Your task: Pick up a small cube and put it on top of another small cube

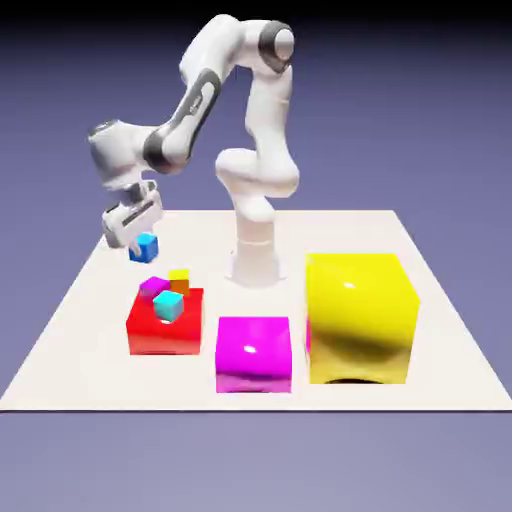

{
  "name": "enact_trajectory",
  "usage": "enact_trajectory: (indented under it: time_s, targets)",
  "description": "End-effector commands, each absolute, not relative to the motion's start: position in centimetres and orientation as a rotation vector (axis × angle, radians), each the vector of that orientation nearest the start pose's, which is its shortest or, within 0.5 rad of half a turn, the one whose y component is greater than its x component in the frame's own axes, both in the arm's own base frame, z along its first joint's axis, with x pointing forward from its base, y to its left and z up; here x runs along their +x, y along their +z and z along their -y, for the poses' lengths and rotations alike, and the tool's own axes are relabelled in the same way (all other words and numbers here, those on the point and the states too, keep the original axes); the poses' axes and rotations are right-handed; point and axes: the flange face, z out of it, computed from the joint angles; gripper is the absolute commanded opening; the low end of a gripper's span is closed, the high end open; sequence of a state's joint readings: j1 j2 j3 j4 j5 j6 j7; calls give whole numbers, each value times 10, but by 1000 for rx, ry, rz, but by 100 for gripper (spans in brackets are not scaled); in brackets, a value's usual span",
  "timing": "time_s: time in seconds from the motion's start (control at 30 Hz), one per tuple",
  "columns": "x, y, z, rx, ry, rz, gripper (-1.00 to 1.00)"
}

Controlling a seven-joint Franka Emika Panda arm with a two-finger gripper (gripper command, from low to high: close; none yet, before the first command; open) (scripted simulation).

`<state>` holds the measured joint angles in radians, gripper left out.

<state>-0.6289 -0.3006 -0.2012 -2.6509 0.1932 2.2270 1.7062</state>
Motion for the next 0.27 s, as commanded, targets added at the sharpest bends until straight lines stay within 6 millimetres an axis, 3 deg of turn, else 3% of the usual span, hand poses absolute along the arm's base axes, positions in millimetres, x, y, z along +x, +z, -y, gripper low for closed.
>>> enact_trajectory:
  time_s: [0.0, 0.1, 0.13, 0.17, 0.23]
  targets:
    - [272, 315, 280, -728, 313, -2909, -100]
    - [272, 275, 272, -726, 311, -2913, -100]
    - [272, 275, 272, -726, 311, -2913, 100]
    - [272, 275, 272, -726, 311, -2913, 100]
    - [273, 303, 278, -728, 313, -2909, 100]
